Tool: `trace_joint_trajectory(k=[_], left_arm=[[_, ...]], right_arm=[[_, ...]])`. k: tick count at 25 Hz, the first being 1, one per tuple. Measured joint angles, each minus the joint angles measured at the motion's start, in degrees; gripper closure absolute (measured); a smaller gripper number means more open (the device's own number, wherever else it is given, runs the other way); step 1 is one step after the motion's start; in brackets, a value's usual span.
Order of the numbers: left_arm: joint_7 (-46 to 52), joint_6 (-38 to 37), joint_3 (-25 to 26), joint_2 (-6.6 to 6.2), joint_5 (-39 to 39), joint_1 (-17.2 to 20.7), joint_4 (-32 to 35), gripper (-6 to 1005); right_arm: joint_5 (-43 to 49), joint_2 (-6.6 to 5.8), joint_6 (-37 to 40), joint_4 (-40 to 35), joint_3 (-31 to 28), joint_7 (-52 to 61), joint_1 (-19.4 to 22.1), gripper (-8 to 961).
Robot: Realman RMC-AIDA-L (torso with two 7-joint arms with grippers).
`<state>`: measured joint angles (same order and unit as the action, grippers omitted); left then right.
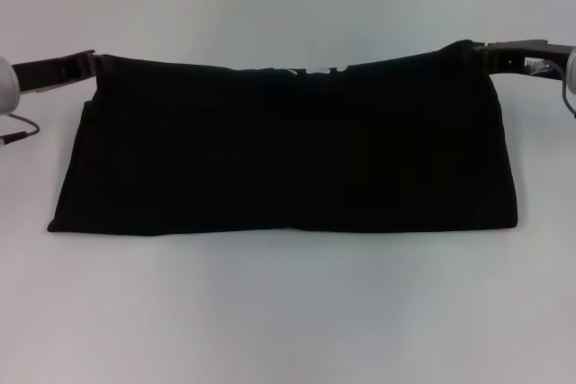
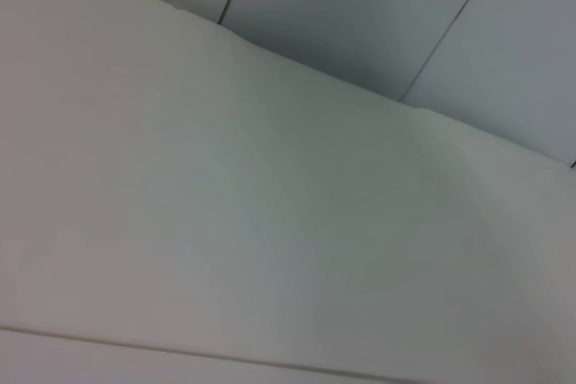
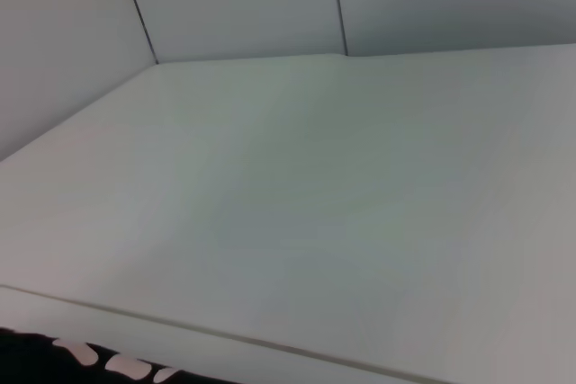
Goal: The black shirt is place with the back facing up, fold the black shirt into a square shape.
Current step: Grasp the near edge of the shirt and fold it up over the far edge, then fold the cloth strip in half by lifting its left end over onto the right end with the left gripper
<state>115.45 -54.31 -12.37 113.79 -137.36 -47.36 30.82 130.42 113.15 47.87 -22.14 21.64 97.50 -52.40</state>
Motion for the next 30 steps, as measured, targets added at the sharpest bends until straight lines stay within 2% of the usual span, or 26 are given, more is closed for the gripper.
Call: trace_joint_trajectory(k=[7, 12, 16, 19, 21, 24, 29, 30], left_arm=[[-0.7, 3.8, -1.5, 1.57, 2.3, -0.1, -0.1, 864], [-2.3, 11.2, -2.2, 3.11, 4.9, 0.0, -0.8, 861], [-2.3, 17.7, -2.2, 3.48, 5.4, 0.1, -1.9, 792], [-2.0, 18.4, -2.2, 3.53, 5.8, 0.8, -1.7, 723], [-1.1, 15.1, -1.9, 3.33, 5.9, 1.7, -0.6, 678], [1.7, 4.4, -1.6, 2.97, 5.9, 4.2, 3.3, 531], [7.1, -12.7, -1.5, 2.93, 5.8, 8.9, 10.1, 294], [7.1, -12.7, -1.5, 2.93, 5.8, 8.9, 10.1, 247]], right_arm=[[0.0, 0.55, -1.3, 0.3, 0.6, 0.1, -0.2, 911], [0.0, 0.74, -3.9, -0.3, 0.8, 1.5, 0.1, 859], [0.0, 0.36, -5.6, -0.6, 0.9, 2.9, 0.4, 739], [0.1, -0.57, -3.6, -0.7, 1.2, 3.5, 0.9, 650], [0.3, -1.49, 0.0, -0.8, 1.4, 4.8, 1.5, 579], [0.2, -2.7, 7.5, -2.2, 1.5, 6.8, 3.1, 456], [0.1, -3.77, 18.9, -6.0, 1.3, 10.6, 6.4, 273], [0.1, -3.95, 21.3, -6.7, 1.3, 11.2, 7.1, 239]])
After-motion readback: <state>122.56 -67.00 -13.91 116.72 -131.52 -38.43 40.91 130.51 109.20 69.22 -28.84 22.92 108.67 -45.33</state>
